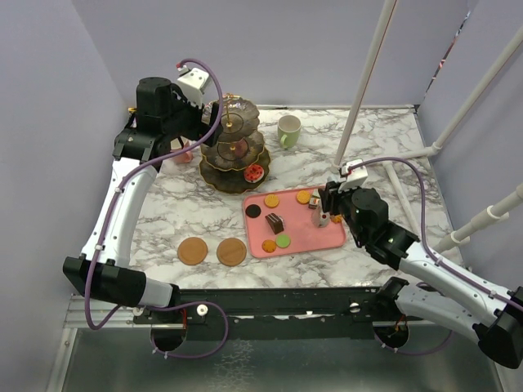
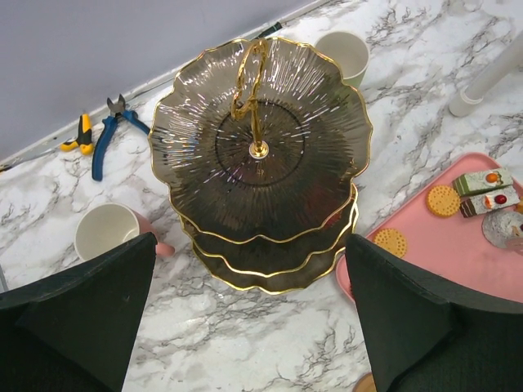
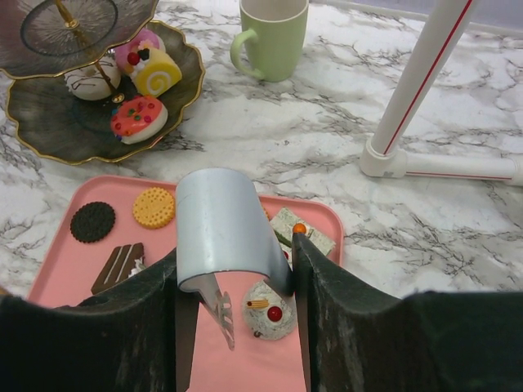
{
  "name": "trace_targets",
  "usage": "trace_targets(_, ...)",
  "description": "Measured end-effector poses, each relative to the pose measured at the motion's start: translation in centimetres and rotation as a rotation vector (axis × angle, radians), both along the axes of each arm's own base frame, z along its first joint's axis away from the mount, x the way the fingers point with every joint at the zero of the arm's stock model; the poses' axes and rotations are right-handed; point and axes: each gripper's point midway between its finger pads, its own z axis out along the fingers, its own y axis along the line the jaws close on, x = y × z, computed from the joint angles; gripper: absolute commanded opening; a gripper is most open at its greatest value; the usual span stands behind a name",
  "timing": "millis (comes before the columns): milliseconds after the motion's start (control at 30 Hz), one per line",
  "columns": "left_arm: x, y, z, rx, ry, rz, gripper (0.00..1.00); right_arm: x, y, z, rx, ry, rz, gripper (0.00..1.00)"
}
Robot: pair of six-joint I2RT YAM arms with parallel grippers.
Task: Serve the afternoon tea
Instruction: Pick up the desert from the tray.
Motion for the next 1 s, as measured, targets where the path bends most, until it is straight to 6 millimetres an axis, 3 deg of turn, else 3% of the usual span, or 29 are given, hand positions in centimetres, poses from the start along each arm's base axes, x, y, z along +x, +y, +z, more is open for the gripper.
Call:
trace_targets(467, 0.3, -0.3, 0.5, -0.010, -0.002, -0.009, 0.99, 1.4, 0.7, -1.3, -0.028, -0.034, -0.006, 0.41)
trace_targets(700, 0.4, -0.4, 0.6, -0.011, -0.004, -0.012, 0.99, 1.3, 0.7, -2.5, -0.038, -0.017, -0.005, 0.28)
trace_targets(1000, 0.7, -0.5, 1.1, -0.015, -0.015, -0.017, 0.99, 1.0, 1.2, -2.5, -0.033, -0.009, 0.030, 0.09)
